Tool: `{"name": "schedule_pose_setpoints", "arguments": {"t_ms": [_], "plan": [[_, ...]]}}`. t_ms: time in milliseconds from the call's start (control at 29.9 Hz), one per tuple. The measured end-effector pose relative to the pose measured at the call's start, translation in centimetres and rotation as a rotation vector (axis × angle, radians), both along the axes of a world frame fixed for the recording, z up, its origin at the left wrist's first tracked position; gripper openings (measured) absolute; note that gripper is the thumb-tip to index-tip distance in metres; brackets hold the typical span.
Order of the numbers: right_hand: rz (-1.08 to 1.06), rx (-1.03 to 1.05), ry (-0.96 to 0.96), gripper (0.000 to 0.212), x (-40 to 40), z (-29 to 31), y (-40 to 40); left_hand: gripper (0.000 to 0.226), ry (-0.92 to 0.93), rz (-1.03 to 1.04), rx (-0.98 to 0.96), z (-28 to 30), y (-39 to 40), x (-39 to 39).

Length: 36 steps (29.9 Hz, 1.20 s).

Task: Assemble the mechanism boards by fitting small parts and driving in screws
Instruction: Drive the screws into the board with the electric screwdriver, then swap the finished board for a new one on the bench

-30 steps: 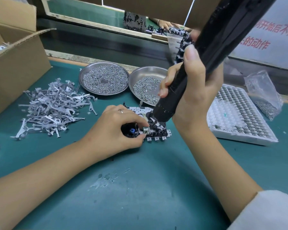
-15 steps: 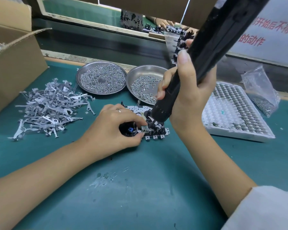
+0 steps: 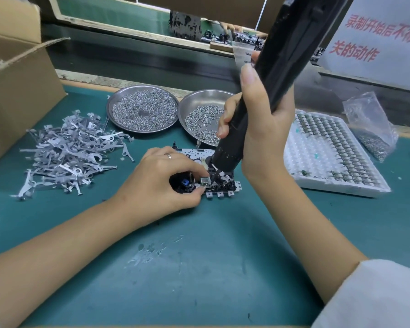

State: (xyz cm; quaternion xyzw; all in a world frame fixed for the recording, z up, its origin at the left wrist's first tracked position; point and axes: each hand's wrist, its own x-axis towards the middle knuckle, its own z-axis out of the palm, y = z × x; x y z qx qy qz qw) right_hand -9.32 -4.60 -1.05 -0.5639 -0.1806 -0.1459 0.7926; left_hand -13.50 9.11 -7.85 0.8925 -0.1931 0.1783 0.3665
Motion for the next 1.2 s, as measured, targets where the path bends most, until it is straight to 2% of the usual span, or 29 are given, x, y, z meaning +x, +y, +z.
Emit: {"name": "schedule_pose_setpoints", "arguments": {"t_ms": [100,167,267,301,367,434,501,568,768,902,1002,1069,1135,1202], "plan": [[0.011,-0.082,-0.073,0.031,0.0,-0.2,-0.9,0.023,-0.002,-0.013,0.004,0.0,0.1,0.0],[-0.087,-0.142,-0.157,0.045,-0.1,-1.1,-2.0,0.025,0.018,-0.018,-0.025,0.1,0.1,-0.1],[-0.443,-0.182,-0.263,0.020,-1.2,-3.4,-3.5,0.022,0.053,0.036,-0.228,0.5,0.1,0.1],[-0.476,-0.246,-0.285,0.014,-1.8,-4.3,-3.7,0.018,0.061,0.080,-0.311,0.5,0.3,0.3],[-0.362,-0.563,-0.353,0.015,-2.9,-5.6,-3.0,0.017,0.066,0.163,-0.433,0.6,0.8,0.9],[-0.177,-1.037,-0.448,0.034,-3.7,-6.6,-1.5,0.020,0.029,0.225,-0.474,0.5,1.2,1.2],[-0.099,-1.467,-0.500,0.044,-3.9,-7.0,0.0,0.022,0.003,0.265,-0.483,0.4,1.4,1.4],[-0.103,-1.658,-0.510,0.040,-4.3,-6.8,0.5,0.022,-0.006,0.273,-0.494,0.2,1.5,1.5],[-0.075,-1.698,-0.583,0.032,-8.3,-6.3,-2.5,0.022,-0.018,0.260,-0.461,0.0,1.6,1.3],[-0.157,-1.624,-0.561,0.027,-11.2,-6.4,-8.0,0.019,-0.012,0.251,-0.443,-0.3,1.6,1.0],[-0.341,-1.686,-0.495,0.034,-12.2,-6.3,-13.9,0.020,-0.029,0.227,-0.415,-0.3,1.4,0.9],[-0.562,-1.752,-0.382,0.047,-12.2,-6.2,-18.0,0.019,-0.043,0.216,-0.406,-0.4,1.3,1.0],[-0.773,-1.789,-0.272,0.043,-11.6,-5.9,-21.2,0.017,-0.052,0.217,-0.383,-0.4,1.3,1.0],[-0.837,-1.748,-0.226,0.040,-10.9,-5.5,-22.1,0.017,-0.062,0.214,-0.356,-0.4,1.1,1.0]]}}
